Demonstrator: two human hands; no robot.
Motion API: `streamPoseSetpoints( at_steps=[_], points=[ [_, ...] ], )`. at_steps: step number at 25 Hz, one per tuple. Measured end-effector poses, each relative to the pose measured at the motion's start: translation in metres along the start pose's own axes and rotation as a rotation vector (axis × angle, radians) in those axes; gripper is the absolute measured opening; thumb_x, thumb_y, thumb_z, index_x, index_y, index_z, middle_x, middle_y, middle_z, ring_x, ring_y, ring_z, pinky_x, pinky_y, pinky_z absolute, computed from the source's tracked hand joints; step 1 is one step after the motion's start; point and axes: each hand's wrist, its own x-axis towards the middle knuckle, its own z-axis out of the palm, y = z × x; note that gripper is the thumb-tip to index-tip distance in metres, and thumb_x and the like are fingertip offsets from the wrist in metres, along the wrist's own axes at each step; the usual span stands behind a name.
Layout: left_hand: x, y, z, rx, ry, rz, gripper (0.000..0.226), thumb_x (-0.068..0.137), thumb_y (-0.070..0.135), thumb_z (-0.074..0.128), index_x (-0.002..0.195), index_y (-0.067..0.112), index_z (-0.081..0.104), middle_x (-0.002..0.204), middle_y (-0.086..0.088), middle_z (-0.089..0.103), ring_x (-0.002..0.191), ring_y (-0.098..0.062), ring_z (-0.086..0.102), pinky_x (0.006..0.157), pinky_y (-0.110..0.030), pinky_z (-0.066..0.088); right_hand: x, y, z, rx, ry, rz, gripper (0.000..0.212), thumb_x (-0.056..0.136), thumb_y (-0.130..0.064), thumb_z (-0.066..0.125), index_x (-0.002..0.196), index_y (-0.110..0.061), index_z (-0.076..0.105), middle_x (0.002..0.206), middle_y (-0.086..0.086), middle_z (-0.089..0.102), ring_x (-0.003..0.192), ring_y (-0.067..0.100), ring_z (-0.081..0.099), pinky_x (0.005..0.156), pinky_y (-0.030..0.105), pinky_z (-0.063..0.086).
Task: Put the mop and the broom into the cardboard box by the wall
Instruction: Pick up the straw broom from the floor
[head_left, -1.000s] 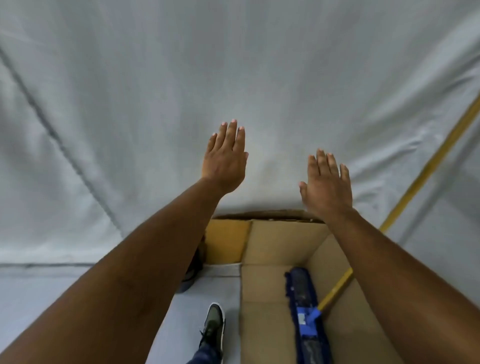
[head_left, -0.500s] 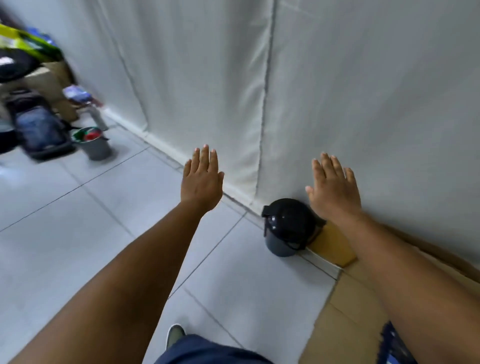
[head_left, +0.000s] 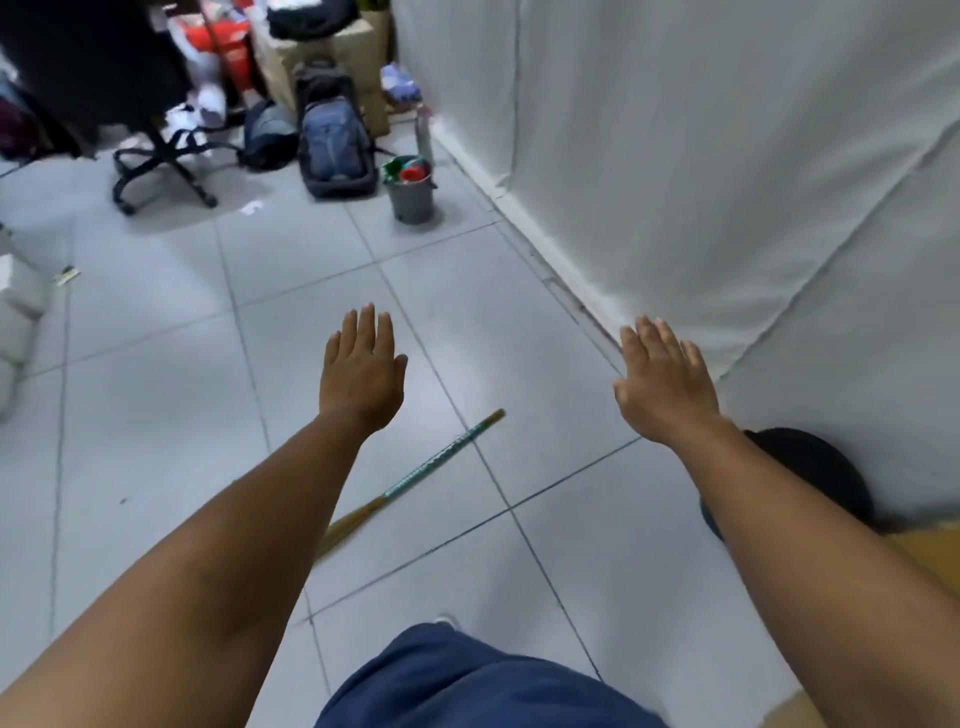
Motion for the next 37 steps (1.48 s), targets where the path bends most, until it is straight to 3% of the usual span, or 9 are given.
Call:
streamPoseSetpoints(
  at_steps=[5, 16, 22, 27, 30, 33, 35, 37],
  points=[
    [-0.002, -0.084, 0.034, -0.023, -0.083, -0.169, 0.061, 0.101, 0.037, 0.027, 0.151, 0.009, 0.006, 0.161, -0.013, 0.002, 0.148, -0.03, -0.003, 0.119, -0.045, 0.006, 0.056, -0.094, 0.039, -0.014, -0.107, -0.225, 0.067, 0.094, -0.036, 0.04, 0.15, -0.013, 0.01, 0.161, 0.007, 0.004, 0.146, 0.023, 0.001, 0.116, 0.045, 0.006],
    [0.07, -0.105, 0.14, -0.08, -0.271, -0.412, 0.064, 0.099, 0.039, 0.033, 0.15, 0.008, 0.009, 0.16, -0.018, 0.01, 0.146, -0.037, 0.007, 0.116, -0.05, 0.017, 0.21, -0.143, 0.165, -0.027, -0.386, -0.515, 0.065, 0.095, -0.03, 0.044, 0.149, -0.01, 0.013, 0.16, 0.01, 0.009, 0.145, 0.027, 0.006, 0.116, 0.046, 0.011],
    [0.076, -0.134, 0.329, -0.09, -0.505, -0.463, 0.065, 0.099, 0.041, 0.033, 0.15, 0.011, 0.008, 0.16, -0.015, 0.013, 0.146, -0.035, 0.011, 0.116, -0.049, 0.018, 0.245, -0.173, 0.357, -0.001, -0.579, -0.633, 0.068, 0.091, -0.027, 0.053, 0.148, -0.012, 0.018, 0.158, 0.013, 0.015, 0.144, 0.029, 0.012, 0.114, 0.043, 0.019],
    [0.081, -0.187, 0.576, -0.02, -0.774, -0.416, 0.062, 0.098, 0.034, 0.038, 0.149, 0.009, 0.011, 0.158, -0.009, 0.022, 0.146, -0.03, 0.013, 0.117, -0.048, 0.014, 0.297, -0.222, 0.603, -0.009, -0.612, -0.687, 0.059, 0.09, -0.007, 0.05, 0.145, -0.013, 0.029, 0.157, 0.012, 0.02, 0.143, 0.031, 0.016, 0.115, 0.042, 0.019],
    [0.079, -0.211, 0.677, 0.119, -0.835, -0.319, 0.056, 0.089, 0.016, 0.051, 0.14, 0.006, 0.029, 0.14, -0.017, 0.044, 0.128, -0.036, 0.041, 0.109, -0.046, 0.032, 0.316, -0.244, 0.712, -0.151, -0.608, -0.723, 0.057, 0.088, -0.003, 0.047, 0.142, -0.015, 0.033, 0.148, 0.014, 0.036, 0.136, 0.033, 0.029, 0.11, 0.045, 0.026],
    [0.077, -0.228, 0.715, 0.128, -0.836, -0.318, 0.034, 0.085, 0.01, 0.053, 0.118, 0.007, 0.05, 0.114, -0.016, 0.054, 0.1, -0.032, 0.054, 0.088, -0.042, 0.045, 0.32, -0.247, 0.749, -0.288, -0.664, -0.746, 0.036, 0.086, -0.006, 0.051, 0.12, -0.014, 0.052, 0.114, 0.012, 0.054, 0.104, 0.031, 0.053, 0.091, 0.043, 0.041],
    [0.07, -0.229, 0.703, 0.06, -0.857, -0.321, 0.038, 0.084, 0.013, 0.054, 0.121, 0.01, 0.048, 0.116, -0.015, 0.051, 0.1, -0.031, 0.054, 0.084, -0.04, 0.047, 0.319, -0.245, 0.734, -0.285, -0.741, -0.724, 0.028, 0.086, -0.003, 0.052, 0.114, -0.009, 0.054, 0.109, 0.014, 0.051, 0.092, 0.032, 0.057, 0.076, 0.042, 0.046],
    [0.067, -0.219, 0.685, 0.041, -0.919, -0.298, 0.047, 0.085, 0.011, 0.055, 0.13, 0.011, 0.04, 0.121, -0.014, 0.05, 0.105, -0.031, 0.054, 0.085, -0.041, 0.047, 0.315, -0.24, 0.711, -0.264, -0.805, -0.709, 0.029, 0.087, 0.0, 0.051, 0.115, -0.007, 0.053, 0.112, 0.015, 0.047, 0.092, 0.033, 0.056, 0.074, 0.042, 0.048]
  ],
)
